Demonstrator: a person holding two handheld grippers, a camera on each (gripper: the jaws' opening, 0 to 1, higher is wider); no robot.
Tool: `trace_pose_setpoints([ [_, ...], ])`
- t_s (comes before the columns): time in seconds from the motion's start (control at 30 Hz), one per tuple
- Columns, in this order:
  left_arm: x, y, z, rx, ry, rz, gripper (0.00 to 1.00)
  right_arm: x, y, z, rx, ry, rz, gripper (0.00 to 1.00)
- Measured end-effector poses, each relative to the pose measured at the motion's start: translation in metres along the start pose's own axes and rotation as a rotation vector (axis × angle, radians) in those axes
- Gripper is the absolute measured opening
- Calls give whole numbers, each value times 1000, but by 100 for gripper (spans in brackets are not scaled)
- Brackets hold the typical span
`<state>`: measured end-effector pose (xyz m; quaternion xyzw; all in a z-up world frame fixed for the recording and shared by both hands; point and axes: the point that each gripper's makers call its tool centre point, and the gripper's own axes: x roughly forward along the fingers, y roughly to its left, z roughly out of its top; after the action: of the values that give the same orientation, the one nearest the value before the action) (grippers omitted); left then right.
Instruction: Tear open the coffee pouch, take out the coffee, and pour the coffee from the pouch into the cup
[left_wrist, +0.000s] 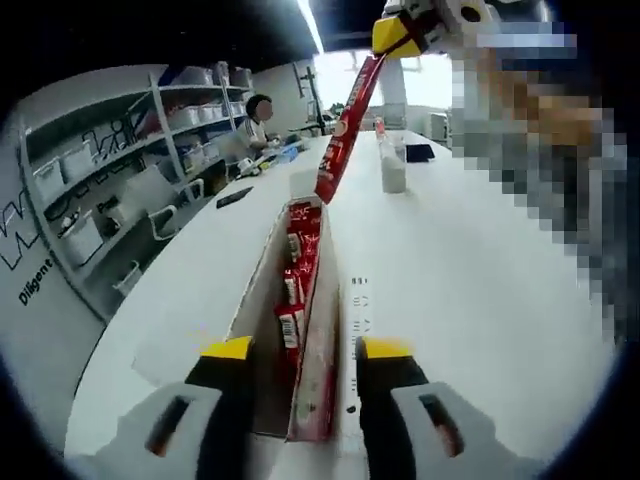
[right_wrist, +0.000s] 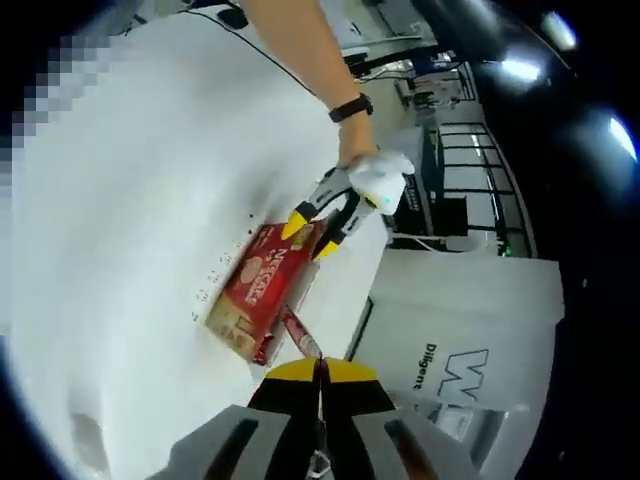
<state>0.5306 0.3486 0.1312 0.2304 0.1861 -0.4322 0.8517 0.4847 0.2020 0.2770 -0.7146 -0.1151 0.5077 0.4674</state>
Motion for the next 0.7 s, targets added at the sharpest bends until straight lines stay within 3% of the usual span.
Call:
trace_pose_setpoints([
  [0.13, -11, 1, 22, -13, -156, 68, 51, 2, 1, 7, 71, -41, -26, 1],
  [0.2, -15, 1, 33, 23, -208, 119, 51, 3, 1, 8, 111, -65, -39, 1],
  [0.23, -17, 3, 41, 68, -228, 173, 51, 5, 1, 8, 133, -79, -44, 1],
  [0.4, -9, -15, 80, 233, -252, 244, 49, 13, 3, 9, 189, -112, -51, 1],
  [0.5, -4, -25, 110, 317, -255, 278, 40, 16, 2, 17, 226, -155, -63, 1],
  [0.6, 5, -48, 121, 356, -242, 235, 37, 9, 0, 26, 279, -213, -106, 1],
  [0.7, 8, -52, 119, 365, -239, 228, 33, 4, 5, 26, 307, -240, -125, 1],
])
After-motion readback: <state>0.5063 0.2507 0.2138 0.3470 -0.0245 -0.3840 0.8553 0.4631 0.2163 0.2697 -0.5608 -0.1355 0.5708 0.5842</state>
